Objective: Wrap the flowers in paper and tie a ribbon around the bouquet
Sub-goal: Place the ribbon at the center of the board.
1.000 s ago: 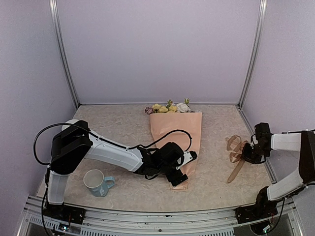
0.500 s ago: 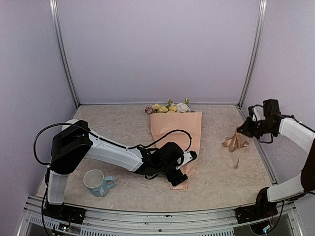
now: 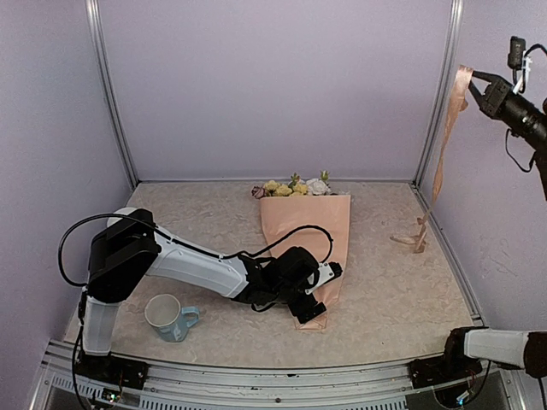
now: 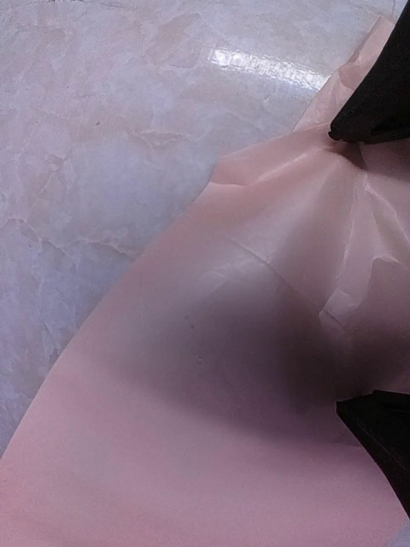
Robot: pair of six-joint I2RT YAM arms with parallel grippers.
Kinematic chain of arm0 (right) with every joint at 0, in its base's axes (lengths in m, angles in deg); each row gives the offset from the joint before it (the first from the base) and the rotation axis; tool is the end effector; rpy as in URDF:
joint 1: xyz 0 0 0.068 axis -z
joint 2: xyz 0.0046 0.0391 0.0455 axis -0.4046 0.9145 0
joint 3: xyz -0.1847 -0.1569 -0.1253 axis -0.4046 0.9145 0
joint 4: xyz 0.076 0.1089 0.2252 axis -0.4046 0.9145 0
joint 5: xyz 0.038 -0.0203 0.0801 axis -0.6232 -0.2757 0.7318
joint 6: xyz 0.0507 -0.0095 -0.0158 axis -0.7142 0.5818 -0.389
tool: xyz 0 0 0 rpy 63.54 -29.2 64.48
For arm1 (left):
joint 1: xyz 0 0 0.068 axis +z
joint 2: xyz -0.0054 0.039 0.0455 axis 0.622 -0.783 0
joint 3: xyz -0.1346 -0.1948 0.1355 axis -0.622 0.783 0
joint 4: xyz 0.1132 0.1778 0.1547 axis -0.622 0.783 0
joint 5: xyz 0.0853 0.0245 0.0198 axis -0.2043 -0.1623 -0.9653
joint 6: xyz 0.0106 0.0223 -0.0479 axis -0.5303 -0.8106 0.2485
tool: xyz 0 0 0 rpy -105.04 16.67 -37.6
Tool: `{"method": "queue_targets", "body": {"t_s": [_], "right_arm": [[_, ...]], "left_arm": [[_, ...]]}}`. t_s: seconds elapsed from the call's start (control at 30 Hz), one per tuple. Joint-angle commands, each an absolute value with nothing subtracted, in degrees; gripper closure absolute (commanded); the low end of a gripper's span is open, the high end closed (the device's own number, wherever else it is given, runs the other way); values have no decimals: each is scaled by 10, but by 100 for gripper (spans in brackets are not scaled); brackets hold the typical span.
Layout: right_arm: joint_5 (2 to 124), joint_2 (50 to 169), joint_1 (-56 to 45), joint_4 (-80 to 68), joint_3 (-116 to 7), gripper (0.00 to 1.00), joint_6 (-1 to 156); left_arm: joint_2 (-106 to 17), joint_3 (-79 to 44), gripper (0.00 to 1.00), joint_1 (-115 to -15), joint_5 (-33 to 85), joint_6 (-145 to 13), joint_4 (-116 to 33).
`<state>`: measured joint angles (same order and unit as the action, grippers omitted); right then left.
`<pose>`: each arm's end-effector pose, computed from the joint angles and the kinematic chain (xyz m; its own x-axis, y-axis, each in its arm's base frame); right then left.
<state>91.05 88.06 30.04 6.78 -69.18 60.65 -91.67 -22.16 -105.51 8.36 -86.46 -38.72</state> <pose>0.1667 0.0030 0.5484 0.0801 0.3219 -0.9434 -0.5484 0.8045 0.2280 0.1819 -0.4146 0.1252 -0.1419 0.7297 -0.6689 0.8973 0.3801 0.2244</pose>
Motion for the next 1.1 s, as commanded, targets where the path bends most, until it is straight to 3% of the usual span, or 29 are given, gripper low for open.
{"method": "queue_targets", "body": {"t_s": [0.0, 0.2, 0.43, 0.57, 0.7, 0.87, 1.07], "right_arm": [[983, 892, 298, 51, -527, 100, 515], [915, 872, 146, 48, -292, 100, 452], [877, 927, -20, 22, -108, 100, 363], [905, 996, -80, 22, -92, 98, 363], [854, 1036, -89, 147, -149, 44, 439], [732, 1026, -72, 284, -261, 2, 525], [664, 1064, -32, 324, -377, 0, 606]], "left_arm": [[-944, -208, 1, -1056, 102, -875, -317], [-944, -210, 1, -1055, 99, -879, -311], [-950, -214, 1, -1054, 104, -879, -307], [-952, -216, 1, -1054, 103, -878, -303], [-952, -217, 1, -1054, 103, -878, -301], [-954, -219, 1, -1054, 104, -877, -301], [-955, -220, 1, -1054, 103, -877, -296]]}}
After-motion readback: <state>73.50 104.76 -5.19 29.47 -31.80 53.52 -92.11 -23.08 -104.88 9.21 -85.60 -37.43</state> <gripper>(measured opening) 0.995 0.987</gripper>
